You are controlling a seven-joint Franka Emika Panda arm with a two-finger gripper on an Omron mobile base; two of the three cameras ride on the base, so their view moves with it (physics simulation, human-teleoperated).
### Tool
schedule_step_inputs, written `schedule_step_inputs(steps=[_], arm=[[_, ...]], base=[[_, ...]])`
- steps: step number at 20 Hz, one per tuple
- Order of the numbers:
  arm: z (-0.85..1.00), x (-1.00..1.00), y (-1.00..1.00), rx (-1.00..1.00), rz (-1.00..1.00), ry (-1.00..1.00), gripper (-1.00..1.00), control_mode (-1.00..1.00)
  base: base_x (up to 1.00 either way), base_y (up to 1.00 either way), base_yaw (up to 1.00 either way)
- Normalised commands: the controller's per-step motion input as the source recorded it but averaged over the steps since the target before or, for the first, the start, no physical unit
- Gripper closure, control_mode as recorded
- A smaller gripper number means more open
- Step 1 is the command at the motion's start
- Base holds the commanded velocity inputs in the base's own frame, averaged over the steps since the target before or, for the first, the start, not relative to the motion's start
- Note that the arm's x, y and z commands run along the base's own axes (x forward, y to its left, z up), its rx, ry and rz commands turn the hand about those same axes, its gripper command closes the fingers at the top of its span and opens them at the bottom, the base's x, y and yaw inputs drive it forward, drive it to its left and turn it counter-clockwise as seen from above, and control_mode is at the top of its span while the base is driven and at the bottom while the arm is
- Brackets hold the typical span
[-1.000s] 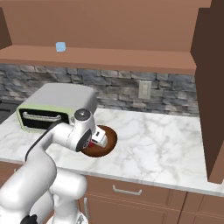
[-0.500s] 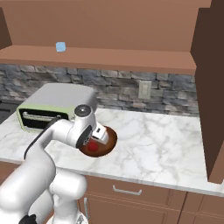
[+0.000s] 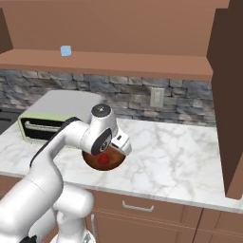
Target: Pick the tomato from the cabinet and place it in the bowl. Then pick the bowl and place it in the sink. Then turn on the sink facuet.
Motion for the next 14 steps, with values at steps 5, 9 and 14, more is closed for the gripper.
schedule_step_inputs(steps=[5,9,14], arm=[[-0.53,0.0,-0.17,0.01,-0.06,0.2,-1.0,-1.0],[-0.31,0.06,0.11,0.02,0.0,0.0,-1.0,-1.0],[-0.31,0.0,0.02,0.0,0.0,0.0,-1.0,-1.0]], base=[[0.0,0.0,0.0],[0.0,0.0,0.0],[0.0,0.0,0.0]])
